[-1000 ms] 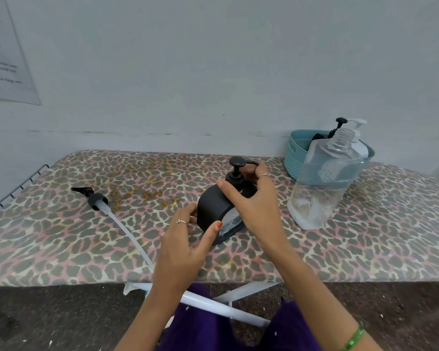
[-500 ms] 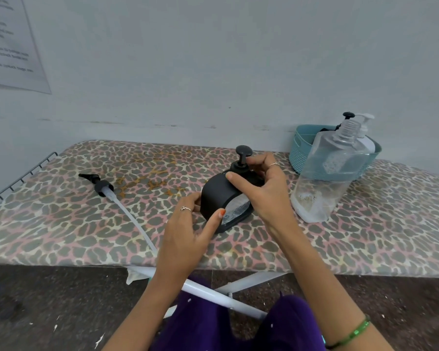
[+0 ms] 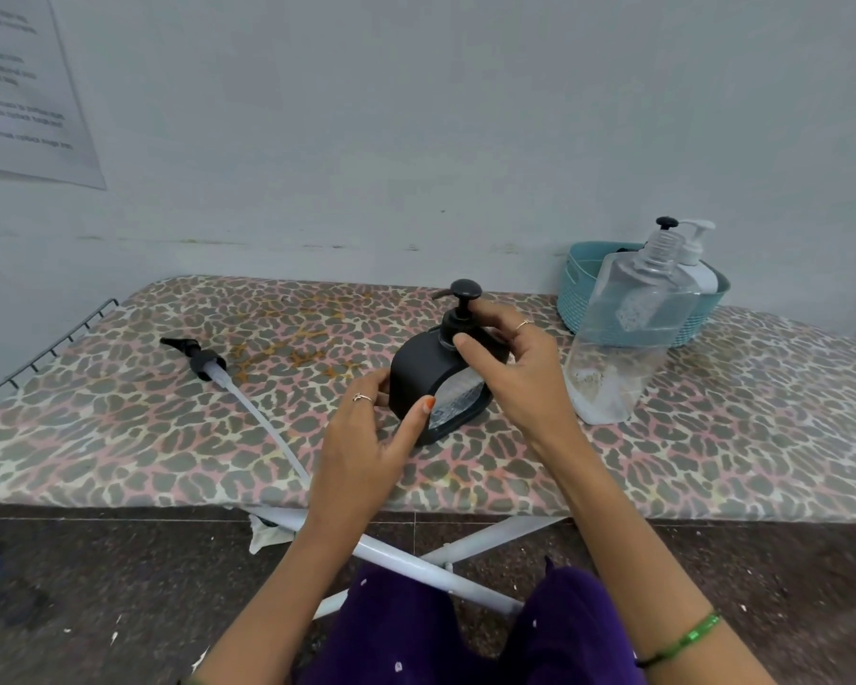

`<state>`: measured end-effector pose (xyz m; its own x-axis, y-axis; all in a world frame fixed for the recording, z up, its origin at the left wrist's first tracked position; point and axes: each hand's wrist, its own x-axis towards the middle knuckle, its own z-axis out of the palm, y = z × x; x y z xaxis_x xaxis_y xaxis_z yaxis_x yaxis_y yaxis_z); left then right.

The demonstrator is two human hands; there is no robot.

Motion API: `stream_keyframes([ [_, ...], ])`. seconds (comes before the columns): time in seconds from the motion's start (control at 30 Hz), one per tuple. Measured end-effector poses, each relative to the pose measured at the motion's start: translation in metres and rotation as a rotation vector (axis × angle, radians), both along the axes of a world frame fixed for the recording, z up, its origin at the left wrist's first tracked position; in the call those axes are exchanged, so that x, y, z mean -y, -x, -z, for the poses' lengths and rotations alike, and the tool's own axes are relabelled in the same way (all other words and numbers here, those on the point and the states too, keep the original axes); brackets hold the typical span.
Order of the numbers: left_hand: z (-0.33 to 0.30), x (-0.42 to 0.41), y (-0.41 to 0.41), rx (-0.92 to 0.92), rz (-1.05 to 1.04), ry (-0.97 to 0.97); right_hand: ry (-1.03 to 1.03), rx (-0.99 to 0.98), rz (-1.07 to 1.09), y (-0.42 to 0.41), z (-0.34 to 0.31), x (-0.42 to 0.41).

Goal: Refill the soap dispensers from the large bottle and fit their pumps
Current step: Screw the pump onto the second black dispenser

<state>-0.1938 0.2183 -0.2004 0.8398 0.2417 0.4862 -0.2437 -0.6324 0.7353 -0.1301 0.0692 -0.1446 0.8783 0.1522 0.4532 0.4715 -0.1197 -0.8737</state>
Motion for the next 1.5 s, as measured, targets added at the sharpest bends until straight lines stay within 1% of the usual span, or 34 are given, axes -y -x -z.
stream_keyframes([
  [0.1, 0.0, 0.0, 0.0, 0.004, -0.002, -0.02, 0.018, -0.011, 0.075, -0.002, -0.001, -0.002],
  [0.23, -0.001, 0.001, 0.0, 0.019, -0.008, -0.014, 0.085, 0.007, 0.073, -0.003, -0.005, -0.005],
  [0.4, 0.0, -0.001, -0.001, 0.018, -0.004, -0.014, 0.076, -0.055, -0.106, -0.001, -0.016, 0.005],
  [0.47, 0.001, -0.001, -0.002, 0.018, -0.008, -0.005, 0.094, -0.053, -0.135, -0.004, -0.015, 0.005],
  [0.53, 0.002, -0.001, -0.002, 0.019, -0.006, 0.001, 0.056, -0.071, -0.111, -0.005, -0.013, 0.005],
  [0.6, 0.002, -0.001, -0.002, 0.017, 0.0, 0.002, 0.009, -0.088, -0.04, -0.007, -0.011, 0.004],
  [0.7, 0.002, -0.001, -0.002, 0.018, 0.002, -0.01, 0.051, -0.042, 0.086, -0.008, -0.01, -0.002],
  [0.77, 0.002, -0.001, -0.002, 0.018, 0.004, -0.001, 0.102, -0.026, 0.098, -0.01, -0.01, -0.006],
  [0.87, 0.002, -0.001, -0.002, 0.02, 0.002, 0.007, 0.224, -0.035, 0.024, -0.014, -0.012, -0.001],
  [0.93, 0.001, -0.001, -0.002, 0.019, -0.002, 0.005, 0.252, -0.082, -0.094, -0.017, -0.016, 0.008],
  [1.0, 0.001, -0.001, -0.002, 0.019, -0.002, -0.001, 0.198, -0.136, -0.239, -0.019, -0.018, 0.015],
  [1.07, 0.0, 0.0, -0.002, 0.019, 0.002, -0.004, 0.131, -0.174, -0.308, -0.02, -0.019, 0.018],
  [1.13, 0.0, 0.0, -0.002, 0.019, 0.004, -0.008, 0.071, -0.198, -0.264, -0.02, -0.018, 0.016],
  [1.23, 0.0, 0.0, -0.002, 0.019, 0.008, -0.018, -0.021, -0.226, -0.121, -0.018, -0.015, 0.008],
  [1.33, -0.001, 0.0, -0.001, 0.021, 0.004, -0.024, 0.013, -0.155, 0.0, -0.017, -0.014, -0.001],
  [1.4, -0.001, 0.001, -0.001, 0.017, 0.007, -0.015, 0.045, -0.123, 0.001, -0.016, -0.015, -0.003],
  [1.5, 0.0, 0.001, -0.001, 0.014, 0.0, -0.007, 0.1, -0.111, -0.083, -0.018, -0.014, 0.004],
])
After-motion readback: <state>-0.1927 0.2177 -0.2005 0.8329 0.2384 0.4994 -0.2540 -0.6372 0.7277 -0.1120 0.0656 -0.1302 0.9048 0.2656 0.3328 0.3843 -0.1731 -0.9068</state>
